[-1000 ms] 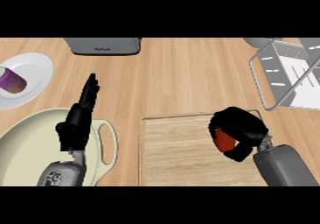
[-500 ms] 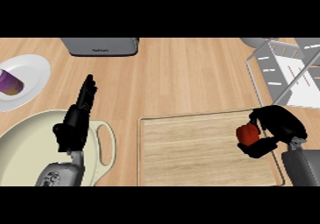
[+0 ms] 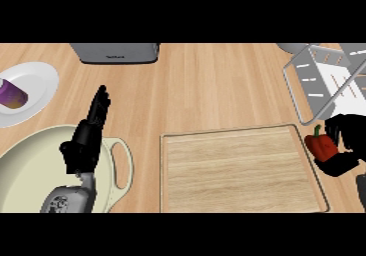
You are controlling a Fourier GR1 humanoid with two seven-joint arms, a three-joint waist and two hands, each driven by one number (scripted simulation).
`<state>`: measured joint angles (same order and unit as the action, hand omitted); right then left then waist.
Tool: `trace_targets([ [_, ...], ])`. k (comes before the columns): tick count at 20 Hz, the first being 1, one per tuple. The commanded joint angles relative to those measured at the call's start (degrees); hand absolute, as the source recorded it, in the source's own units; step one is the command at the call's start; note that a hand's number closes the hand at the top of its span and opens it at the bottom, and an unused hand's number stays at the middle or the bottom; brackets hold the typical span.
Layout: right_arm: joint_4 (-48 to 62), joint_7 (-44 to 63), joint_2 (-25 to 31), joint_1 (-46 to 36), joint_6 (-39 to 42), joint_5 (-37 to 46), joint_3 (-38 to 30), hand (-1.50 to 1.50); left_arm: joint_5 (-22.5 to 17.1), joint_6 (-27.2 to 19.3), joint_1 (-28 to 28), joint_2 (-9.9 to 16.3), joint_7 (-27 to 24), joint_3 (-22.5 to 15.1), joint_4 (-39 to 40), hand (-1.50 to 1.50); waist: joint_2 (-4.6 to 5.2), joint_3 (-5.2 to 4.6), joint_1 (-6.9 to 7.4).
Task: Pick the bell pepper from the tray and place it in the tiered basket
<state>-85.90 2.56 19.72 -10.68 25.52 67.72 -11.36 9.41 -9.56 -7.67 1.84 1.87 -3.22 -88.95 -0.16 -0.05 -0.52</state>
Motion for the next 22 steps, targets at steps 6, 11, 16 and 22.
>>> trace_targets([
  [6, -15.7, 7.1, 7.58, -7.48, 12.99, -9.57, -14.86, 1.5, -0.22, 0.01, -0.89, 0.29, 1.06, 0.87, 0.02, 0.0, -0.15, -0.03, -0.37],
  [11, -14.81, 10.18, 13.04, -15.96, 21.85, -17.32, -23.81, 1.5, 0.02, 0.04, -1.78, -0.8, 1.97, -0.33, -0.34, 0.0, -0.02, 0.0, 0.3],
  [16, -11.79, 14.5, 18.44, -21.94, 28.99, -21.84, -27.95, 1.5, -1.29, 1.98, -3.04, 1.46, 2.46, 1.87, -0.13, 0.0, 0.08, 0.0, 0.5],
  [22, -4.15, 18.48, 13.29, -28.16, 25.36, -27.69, -34.05, 1.5, 0.9, 0.52, -0.56, 0.0, 2.91, -0.86, -3.11, 0.0, -0.04, 0.04, 0.76],
])
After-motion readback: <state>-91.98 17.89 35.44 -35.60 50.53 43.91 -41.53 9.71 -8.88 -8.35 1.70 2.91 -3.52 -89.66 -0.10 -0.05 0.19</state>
